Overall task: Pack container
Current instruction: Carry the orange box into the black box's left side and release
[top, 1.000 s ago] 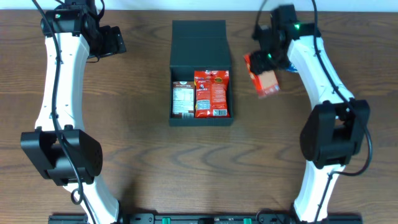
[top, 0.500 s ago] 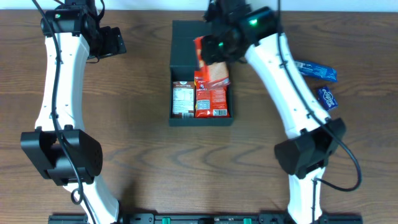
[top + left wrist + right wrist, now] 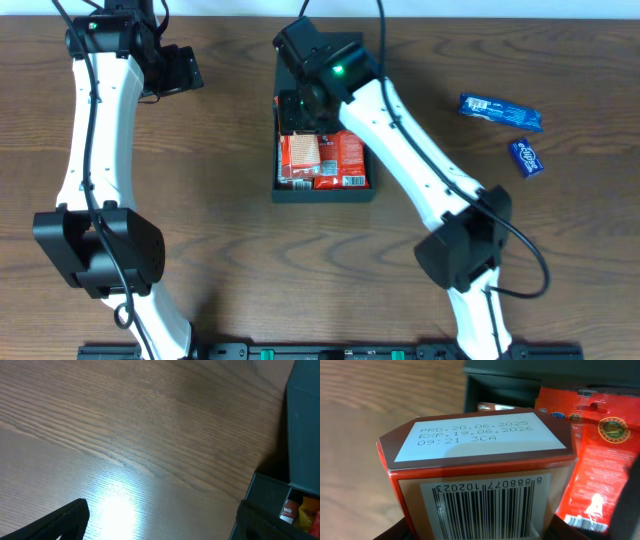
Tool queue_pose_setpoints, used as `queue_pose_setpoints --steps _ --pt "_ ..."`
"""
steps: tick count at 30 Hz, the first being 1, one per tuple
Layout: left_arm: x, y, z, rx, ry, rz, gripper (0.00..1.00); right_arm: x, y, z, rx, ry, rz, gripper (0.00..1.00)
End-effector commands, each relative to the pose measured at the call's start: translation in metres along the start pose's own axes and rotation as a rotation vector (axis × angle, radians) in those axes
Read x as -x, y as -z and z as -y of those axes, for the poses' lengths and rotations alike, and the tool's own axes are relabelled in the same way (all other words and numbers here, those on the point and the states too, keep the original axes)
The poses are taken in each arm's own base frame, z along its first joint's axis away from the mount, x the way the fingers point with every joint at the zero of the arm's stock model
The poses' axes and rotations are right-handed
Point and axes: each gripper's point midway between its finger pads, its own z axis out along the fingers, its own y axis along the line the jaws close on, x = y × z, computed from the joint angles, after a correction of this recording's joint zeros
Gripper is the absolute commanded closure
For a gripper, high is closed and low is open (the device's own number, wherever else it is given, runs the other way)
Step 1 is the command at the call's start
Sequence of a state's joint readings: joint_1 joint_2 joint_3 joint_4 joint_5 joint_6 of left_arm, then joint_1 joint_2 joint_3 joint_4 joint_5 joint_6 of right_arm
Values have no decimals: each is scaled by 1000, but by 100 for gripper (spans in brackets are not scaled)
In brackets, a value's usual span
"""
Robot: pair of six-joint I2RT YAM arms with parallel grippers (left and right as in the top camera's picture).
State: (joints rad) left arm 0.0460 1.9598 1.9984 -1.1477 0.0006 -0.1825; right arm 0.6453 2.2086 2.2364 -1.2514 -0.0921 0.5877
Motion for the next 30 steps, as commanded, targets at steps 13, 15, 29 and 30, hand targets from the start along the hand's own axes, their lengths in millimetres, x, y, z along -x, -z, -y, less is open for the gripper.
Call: queue_pose_setpoints --steps 13,15,29,30 --pt "5 8 -2 -4 16 22 5 -19 -62 13 -102 -91 -101 15" --pt "5 8 -2 -4 16 22 5 -16 -59 14 -98 -76 -94 3" --pt "5 8 -2 -4 15 22 5 -14 -40 1 178 157 -174 99" --pt "5 8 -2 -4 15 23 5 -15 -45 3 181 155 -177 98"
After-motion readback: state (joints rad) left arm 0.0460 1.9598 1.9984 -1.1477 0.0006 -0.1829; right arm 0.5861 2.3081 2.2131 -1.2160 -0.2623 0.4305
